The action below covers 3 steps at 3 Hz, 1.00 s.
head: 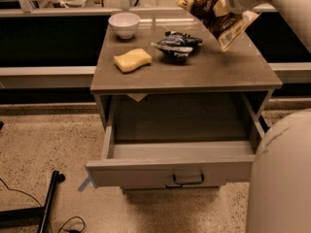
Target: Pick brown chip bag from top drawer and place on counter
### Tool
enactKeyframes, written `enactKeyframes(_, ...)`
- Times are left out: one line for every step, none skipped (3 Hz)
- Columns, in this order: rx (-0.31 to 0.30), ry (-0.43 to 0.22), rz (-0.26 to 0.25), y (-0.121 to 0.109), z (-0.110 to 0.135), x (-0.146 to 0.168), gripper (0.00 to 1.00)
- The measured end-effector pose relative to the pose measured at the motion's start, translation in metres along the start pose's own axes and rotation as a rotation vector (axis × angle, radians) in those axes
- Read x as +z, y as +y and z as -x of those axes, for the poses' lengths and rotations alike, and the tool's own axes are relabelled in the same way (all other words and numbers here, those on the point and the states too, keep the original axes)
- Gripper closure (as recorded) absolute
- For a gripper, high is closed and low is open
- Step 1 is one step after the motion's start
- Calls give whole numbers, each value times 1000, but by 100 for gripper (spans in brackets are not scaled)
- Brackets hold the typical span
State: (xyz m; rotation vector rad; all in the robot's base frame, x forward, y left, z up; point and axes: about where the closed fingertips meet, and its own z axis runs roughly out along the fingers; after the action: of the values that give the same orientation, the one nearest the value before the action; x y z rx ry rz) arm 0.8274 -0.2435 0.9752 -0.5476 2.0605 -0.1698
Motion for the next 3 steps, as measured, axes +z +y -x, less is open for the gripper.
enactKeyframes(82, 14, 9, 8, -9, 6, 66)
enactKeyframes(81, 17, 11, 9, -10, 8, 42)
enactKeyframes(80, 19, 14, 11, -11, 10, 19)
